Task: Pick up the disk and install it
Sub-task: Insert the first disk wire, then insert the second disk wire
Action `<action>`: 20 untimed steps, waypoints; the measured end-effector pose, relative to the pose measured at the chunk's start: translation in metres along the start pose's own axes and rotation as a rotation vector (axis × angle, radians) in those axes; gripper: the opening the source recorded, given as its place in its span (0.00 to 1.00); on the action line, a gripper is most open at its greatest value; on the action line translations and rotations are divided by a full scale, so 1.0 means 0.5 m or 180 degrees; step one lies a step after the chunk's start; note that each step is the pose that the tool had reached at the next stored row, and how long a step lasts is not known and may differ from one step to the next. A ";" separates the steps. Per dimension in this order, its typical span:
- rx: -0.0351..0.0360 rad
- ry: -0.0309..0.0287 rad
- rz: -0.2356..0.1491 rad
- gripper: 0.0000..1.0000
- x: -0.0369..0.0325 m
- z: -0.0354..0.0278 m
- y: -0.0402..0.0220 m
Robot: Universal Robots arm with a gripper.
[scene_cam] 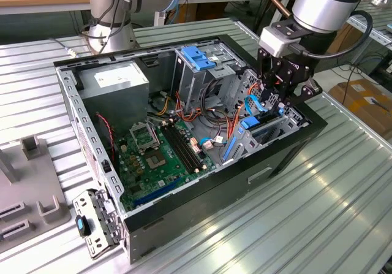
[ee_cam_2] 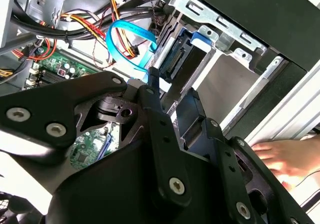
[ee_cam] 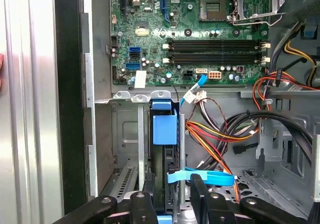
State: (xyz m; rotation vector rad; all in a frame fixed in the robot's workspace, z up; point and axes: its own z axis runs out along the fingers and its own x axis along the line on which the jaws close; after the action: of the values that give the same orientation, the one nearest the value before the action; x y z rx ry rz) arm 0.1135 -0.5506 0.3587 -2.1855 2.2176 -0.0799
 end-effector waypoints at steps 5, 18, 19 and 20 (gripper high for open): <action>-0.0040 0.0000 0.0002 0.42 0.000 0.000 -0.002; -0.0069 0.0001 0.0003 0.42 0.000 0.001 -0.013; -0.0069 0.0001 0.0003 0.42 0.000 0.001 -0.013; -0.0069 0.0001 0.0003 0.42 0.000 0.001 -0.013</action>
State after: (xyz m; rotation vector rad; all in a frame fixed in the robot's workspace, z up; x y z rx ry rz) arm 0.1202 -0.5506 0.3584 -2.1954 2.2303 -0.0565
